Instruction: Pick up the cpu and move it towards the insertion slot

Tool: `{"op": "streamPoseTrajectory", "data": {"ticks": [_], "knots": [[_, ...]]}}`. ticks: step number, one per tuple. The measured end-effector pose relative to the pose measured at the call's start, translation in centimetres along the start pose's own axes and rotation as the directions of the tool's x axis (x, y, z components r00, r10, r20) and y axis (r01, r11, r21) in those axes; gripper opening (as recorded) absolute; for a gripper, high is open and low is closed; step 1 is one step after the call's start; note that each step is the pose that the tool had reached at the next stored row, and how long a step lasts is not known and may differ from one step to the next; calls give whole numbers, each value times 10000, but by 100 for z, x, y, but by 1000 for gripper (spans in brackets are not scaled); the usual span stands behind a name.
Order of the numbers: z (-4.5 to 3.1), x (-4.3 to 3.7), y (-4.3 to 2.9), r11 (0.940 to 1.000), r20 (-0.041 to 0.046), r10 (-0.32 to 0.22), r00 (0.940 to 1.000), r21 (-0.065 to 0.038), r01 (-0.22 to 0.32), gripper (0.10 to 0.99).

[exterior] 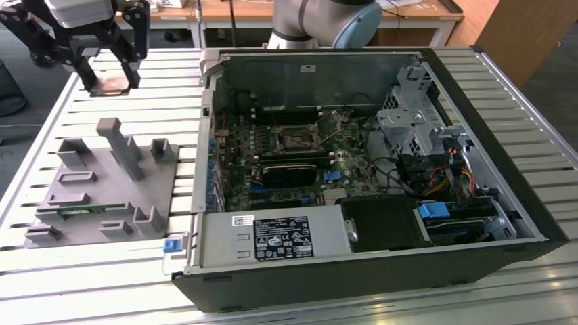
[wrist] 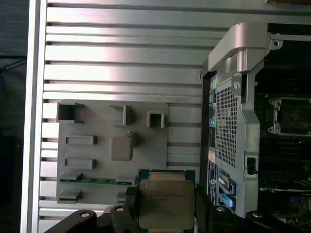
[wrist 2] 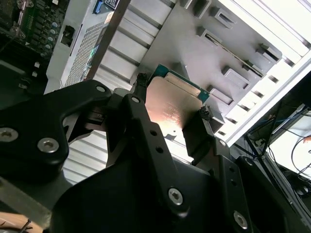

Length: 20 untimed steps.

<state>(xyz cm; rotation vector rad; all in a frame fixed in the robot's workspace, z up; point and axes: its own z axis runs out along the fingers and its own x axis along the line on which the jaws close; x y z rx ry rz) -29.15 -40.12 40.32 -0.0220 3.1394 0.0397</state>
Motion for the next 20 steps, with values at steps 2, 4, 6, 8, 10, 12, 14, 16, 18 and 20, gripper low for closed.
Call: {"op": "streamPoseTrajectory", "data": {"ticks": [2,4,6,8,10,12,14,16,18,20], "knots": [[0,-26,0,10000,0,5,10000,0,-5,545],[0,-50,-1,10000,0,10,10000,0,-10,545],[1,-78,-1,10000,1,12,10000,0,-12,545],[0,-101,-1,10000,0,15,10000,0,-15,545],[1,-126,-2,10000,1,17,10000,0,-17,545],[0,-154,-2,10000,0,20,10000,0,-20,545],[1,-179,-2,10000,1,24,10000,0,-24,545],[1,-207,-3,10000,1,27,10000,0,-27,545],[1,-232,-3,10000,0,30,10000,1,-30,545],[0,-266,-4,10000,0,32,10000,1,-32,545]]}}
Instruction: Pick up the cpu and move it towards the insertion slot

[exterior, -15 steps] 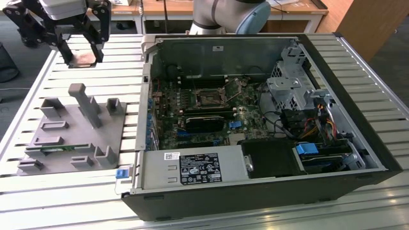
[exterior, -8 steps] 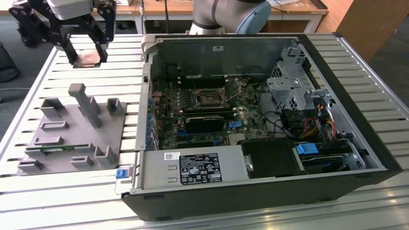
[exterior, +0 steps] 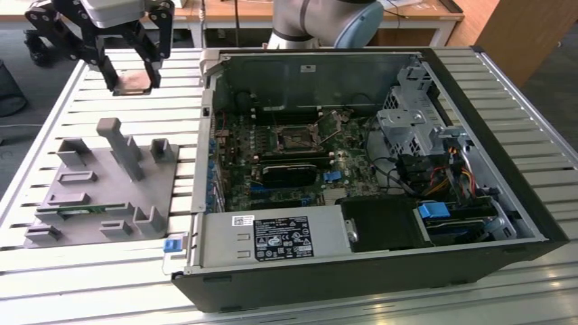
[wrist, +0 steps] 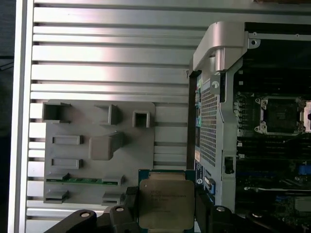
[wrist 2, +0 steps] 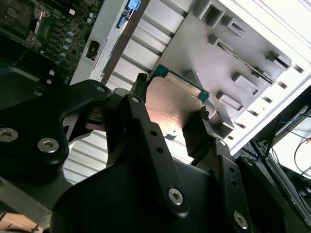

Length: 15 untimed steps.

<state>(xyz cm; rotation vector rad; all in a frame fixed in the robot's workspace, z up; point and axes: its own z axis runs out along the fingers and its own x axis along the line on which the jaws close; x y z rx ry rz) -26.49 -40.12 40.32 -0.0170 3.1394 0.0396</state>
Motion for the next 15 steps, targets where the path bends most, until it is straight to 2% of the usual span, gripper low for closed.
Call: {"op": "streamPoseTrajectory", "data": {"ticks": [15], "knots": [[3,-331,3,10000,1,11,10000,-1,-11,545]]}}
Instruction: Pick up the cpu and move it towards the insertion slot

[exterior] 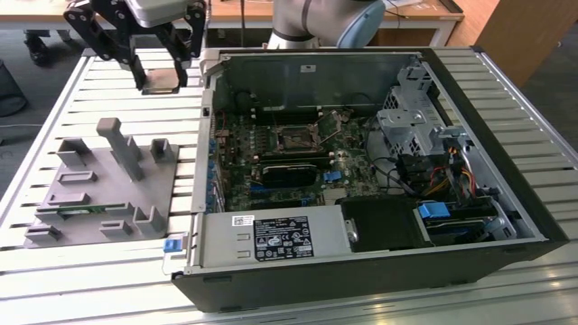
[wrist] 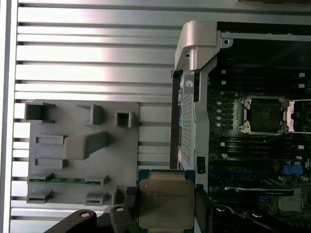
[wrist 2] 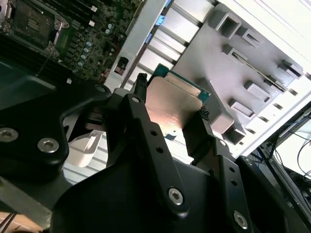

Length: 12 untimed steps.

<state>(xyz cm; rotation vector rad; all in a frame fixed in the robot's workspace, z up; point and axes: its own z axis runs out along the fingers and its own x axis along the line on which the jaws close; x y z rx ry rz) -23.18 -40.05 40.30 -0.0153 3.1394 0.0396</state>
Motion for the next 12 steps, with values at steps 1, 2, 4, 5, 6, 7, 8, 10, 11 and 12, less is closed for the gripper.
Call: {"op": "streamPoseTrajectory", "data": {"ticks": [1,2,4,5,6,7,8,10,11,12], "knots": [[1,-20,1,10000,0,0,10000,0,0,545],[1,-39,2,10000,0,1,10000,0,-1,545],[1,-76,4,10000,0,2,10000,0,-2,545],[2,-93,5,10000,1,2,10000,-1,-2,545],[1,-110,6,10000,0,3,10000,0,-3,545],[2,-128,7,10000,0,4,10000,0,-4,545],[2,-147,10,10000,0,4,10000,0,-4,545],[2,-187,16,10000,0,3,10000,0,-3,545],[3,-207,21,10000,0,3,10000,1,-3,545],[3,-227,25,10000,0,3,10000,0,-3,545]]}}
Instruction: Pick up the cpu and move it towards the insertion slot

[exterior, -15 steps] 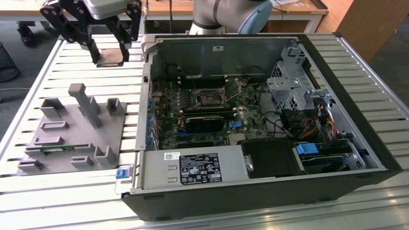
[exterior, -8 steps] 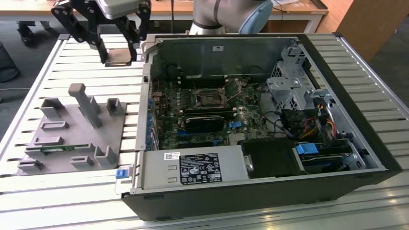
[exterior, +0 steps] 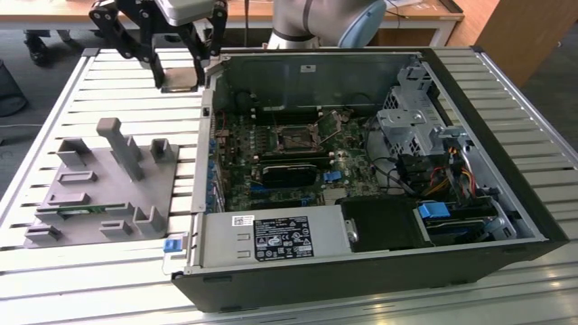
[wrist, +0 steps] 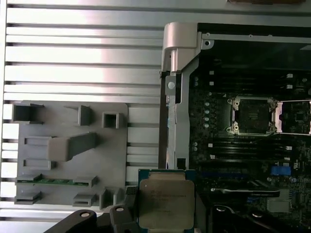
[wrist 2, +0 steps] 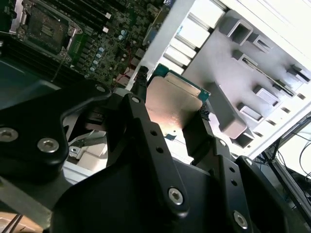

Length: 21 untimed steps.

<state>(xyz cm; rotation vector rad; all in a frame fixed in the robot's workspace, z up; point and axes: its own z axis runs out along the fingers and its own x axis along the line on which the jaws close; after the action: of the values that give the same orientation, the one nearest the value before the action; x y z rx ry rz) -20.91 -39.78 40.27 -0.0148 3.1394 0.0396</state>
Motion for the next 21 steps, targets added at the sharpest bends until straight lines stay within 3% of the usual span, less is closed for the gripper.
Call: {"op": "streamPoseTrajectory", "data": {"ticks": [21], "knots": [[11,-331,108,10000,0,18,10000,0,-18,545]]}}
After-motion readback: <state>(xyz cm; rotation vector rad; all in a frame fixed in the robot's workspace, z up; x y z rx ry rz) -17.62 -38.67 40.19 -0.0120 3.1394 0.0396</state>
